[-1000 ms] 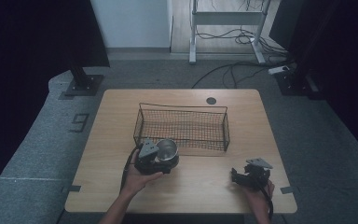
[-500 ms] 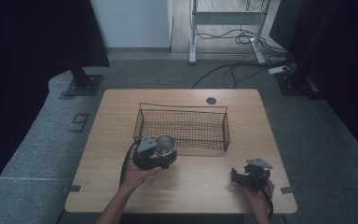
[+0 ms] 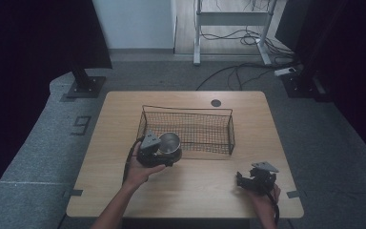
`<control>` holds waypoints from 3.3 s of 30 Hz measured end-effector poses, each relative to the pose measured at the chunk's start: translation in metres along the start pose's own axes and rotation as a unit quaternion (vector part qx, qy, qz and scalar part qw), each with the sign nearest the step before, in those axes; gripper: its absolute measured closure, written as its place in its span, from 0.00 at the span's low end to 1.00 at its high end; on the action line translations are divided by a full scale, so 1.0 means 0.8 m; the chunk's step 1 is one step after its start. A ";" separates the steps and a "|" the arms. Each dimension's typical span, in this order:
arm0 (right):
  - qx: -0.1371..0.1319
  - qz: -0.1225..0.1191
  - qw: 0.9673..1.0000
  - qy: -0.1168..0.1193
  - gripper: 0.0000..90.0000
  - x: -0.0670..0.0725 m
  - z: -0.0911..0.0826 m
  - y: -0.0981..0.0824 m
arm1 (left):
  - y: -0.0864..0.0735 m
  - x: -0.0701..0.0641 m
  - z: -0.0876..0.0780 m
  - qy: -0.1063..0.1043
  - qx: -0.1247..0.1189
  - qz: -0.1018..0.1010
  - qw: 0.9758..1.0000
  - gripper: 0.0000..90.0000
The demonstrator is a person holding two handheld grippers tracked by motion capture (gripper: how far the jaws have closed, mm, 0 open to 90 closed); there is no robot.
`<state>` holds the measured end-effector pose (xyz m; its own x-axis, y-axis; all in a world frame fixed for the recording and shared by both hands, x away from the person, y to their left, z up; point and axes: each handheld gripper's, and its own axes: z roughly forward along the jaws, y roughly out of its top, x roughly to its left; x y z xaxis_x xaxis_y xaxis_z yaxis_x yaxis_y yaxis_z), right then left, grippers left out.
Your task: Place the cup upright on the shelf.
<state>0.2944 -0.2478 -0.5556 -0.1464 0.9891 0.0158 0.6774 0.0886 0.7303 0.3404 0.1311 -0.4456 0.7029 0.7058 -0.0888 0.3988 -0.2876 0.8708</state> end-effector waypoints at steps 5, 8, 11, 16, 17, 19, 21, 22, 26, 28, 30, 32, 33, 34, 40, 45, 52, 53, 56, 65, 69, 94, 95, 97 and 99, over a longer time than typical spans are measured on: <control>0.000 0.000 1.000 0.000 0.09 0.000 0.000 0.000 | 0.008 0.000 -0.001 0.000 -0.003 0.007 1.000 0.21; 0.001 0.000 1.000 -0.001 0.09 0.000 0.000 0.000 | 0.015 0.002 -0.001 -0.003 -0.009 0.002 1.000 0.21; 0.000 0.001 1.000 0.000 0.09 0.000 0.000 0.000 | 0.018 0.003 0.000 -0.004 -0.011 -0.002 1.000 0.21; 0.001 0.001 1.000 -0.001 0.09 0.000 0.000 0.000 | 0.026 0.005 0.003 -0.004 -0.010 -0.001 1.000 0.21; 0.001 0.000 1.000 -0.001 0.09 0.000 0.000 0.000 | 0.027 0.006 0.003 -0.004 -0.010 -0.002 1.000 0.21; 0.000 0.000 1.000 0.000 0.09 0.000 0.000 0.000 | 0.029 0.007 0.004 -0.005 -0.010 -0.003 1.000 0.21; 0.000 0.001 1.000 0.000 0.09 0.000 0.000 0.000 | 0.031 0.009 0.005 -0.004 -0.009 -0.003 1.000 0.21; 0.001 0.000 1.000 -0.001 0.09 0.000 0.000 0.000 | 0.032 0.010 0.005 -0.004 -0.009 -0.005 1.000 0.21; 0.000 0.000 1.000 -0.001 0.09 0.000 0.000 0.000 | 0.035 0.013 0.007 -0.005 -0.008 -0.008 1.000 0.21; 0.000 0.000 1.000 -0.001 0.09 0.000 0.000 0.000 | 0.037 0.014 0.008 -0.004 -0.006 -0.009 1.000 0.21; 0.000 0.001 1.000 0.000 0.09 0.000 0.000 0.000 | 0.038 0.016 0.009 -0.003 -0.005 -0.009 1.000 0.21; 0.000 0.001 1.000 0.000 0.09 0.000 0.000 0.000 | 0.039 0.018 0.010 0.000 -0.006 -0.011 1.000 0.21; 0.000 0.001 1.000 -0.001 0.09 0.000 0.000 0.000 | 0.040 0.021 0.011 0.001 -0.005 -0.013 1.000 0.21; 0.000 0.001 1.000 -0.001 0.09 0.000 0.000 0.000 | 0.040 0.021 0.011 0.001 -0.005 -0.013 1.000 0.21; 0.000 0.000 1.000 -0.001 0.09 0.000 0.000 0.000 | 0.042 0.029 0.016 0.003 0.000 -0.018 1.000 0.21; -0.001 0.000 1.000 0.000 0.09 0.000 0.000 0.000 | 0.044 0.034 0.019 0.003 0.005 -0.019 1.000 0.21; 0.000 0.000 1.000 -0.001 0.09 0.000 0.000 0.000 | 0.046 0.044 0.023 0.009 0.008 -0.027 1.000 0.21; 0.000 0.000 1.000 -0.001 0.09 0.000 0.000 0.000 | 0.047 0.046 0.025 0.012 0.009 -0.028 1.000 0.21; 0.001 0.001 1.000 -0.001 0.09 0.000 0.000 0.000 | 0.048 0.047 0.025 0.014 0.010 -0.028 0.999 0.21; 0.001 0.000 1.000 -0.001 0.09 0.000 0.000 0.000 | 0.054 0.053 0.031 0.022 0.012 -0.027 0.999 0.21; 0.000 0.000 1.000 0.000 0.09 0.000 0.000 0.000 | 0.056 0.055 0.035 0.023 0.017 -0.029 0.999 0.21; -0.001 -0.001 1.000 0.000 0.09 0.000 0.000 0.000 | 0.078 0.077 0.055 0.034 0.027 -0.040 0.998 0.21; 0.000 -0.001 1.000 -0.001 0.09 0.000 0.000 0.000 | 0.079 0.077 0.056 0.036 0.028 -0.039 0.998 0.21; 0.000 -0.001 1.000 -0.001 0.09 0.000 0.000 0.000 | 0.079 0.077 0.057 0.037 0.029 -0.038 0.998 0.21; 0.000 -0.001 1.000 -0.001 0.09 0.000 0.000 0.000 | 0.079 0.078 0.061 0.040 0.029 -0.038 0.998 0.21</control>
<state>0.2943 -0.2480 -0.5557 -0.1470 0.9891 0.0132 0.6769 0.0908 0.7304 0.4378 0.1253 -0.4196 0.6205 0.7761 -0.1127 0.4842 -0.2661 0.8335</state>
